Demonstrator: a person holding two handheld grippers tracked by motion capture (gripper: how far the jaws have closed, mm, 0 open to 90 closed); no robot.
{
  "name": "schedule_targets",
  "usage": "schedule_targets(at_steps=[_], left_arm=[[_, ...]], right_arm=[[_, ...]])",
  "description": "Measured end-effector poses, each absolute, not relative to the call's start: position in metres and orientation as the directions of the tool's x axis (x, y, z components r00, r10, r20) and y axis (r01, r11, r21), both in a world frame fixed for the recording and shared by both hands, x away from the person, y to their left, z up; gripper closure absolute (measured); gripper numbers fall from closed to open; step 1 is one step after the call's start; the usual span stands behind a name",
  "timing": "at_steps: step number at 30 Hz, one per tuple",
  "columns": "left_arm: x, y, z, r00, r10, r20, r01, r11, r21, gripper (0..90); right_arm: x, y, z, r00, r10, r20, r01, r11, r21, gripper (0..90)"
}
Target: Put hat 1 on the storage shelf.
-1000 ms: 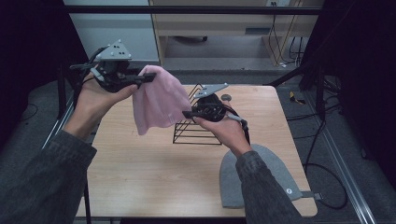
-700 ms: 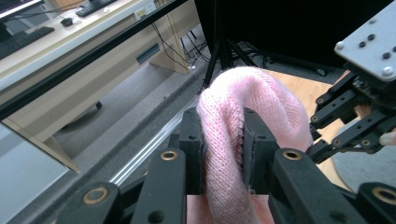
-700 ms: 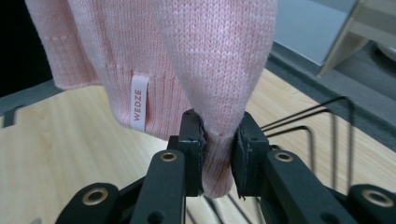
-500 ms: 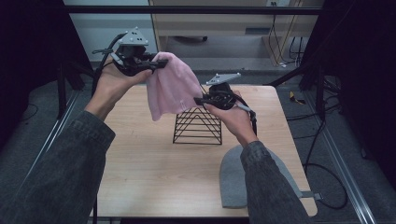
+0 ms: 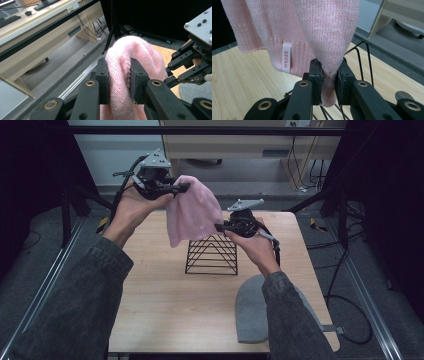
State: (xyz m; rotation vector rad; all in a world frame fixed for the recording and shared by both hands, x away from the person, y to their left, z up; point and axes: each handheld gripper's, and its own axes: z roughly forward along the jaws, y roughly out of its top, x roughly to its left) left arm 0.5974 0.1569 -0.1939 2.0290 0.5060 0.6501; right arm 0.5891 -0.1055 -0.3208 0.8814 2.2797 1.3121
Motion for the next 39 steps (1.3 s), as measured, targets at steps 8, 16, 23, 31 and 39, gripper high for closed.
schedule_targets(at_steps=[8, 16, 23, 31, 39], left_arm=[[0.602, 0.139, -0.203, 0.779, 0.561, 0.28, 0.057, -0.508, 0.86, 72.7], [0.604, 0.126, -0.213, 0.79, 0.549, 0.274, 0.053, -0.507, 0.86, 72.4], [0.605, 0.119, -0.225, 0.798, 0.539, 0.27, 0.059, -0.515, 0.855, 71.9], [0.603, 0.106, -0.236, 0.811, 0.518, 0.273, 0.063, -0.54, 0.839, 71.6], [0.6, 0.102, -0.244, 0.818, 0.512, 0.264, 0.067, -0.54, 0.839, 71.4]], right_arm=[[0.585, -0.118, -0.329, -0.725, 0.689, -0.005, 0.341, 0.365, 0.866, 78.5], [0.582, -0.126, -0.339, -0.721, 0.693, -0.007, 0.344, 0.367, 0.864, 80.2], [0.578, -0.136, -0.352, -0.705, 0.709, -0.002, 0.356, 0.356, 0.864, 80.3], [0.574, -0.142, -0.37, -0.687, 0.727, -0.011, 0.367, 0.36, 0.858, 80.5], [0.572, -0.143, -0.38, -0.689, 0.725, -0.018, 0.376, 0.378, 0.846, 80.3]])
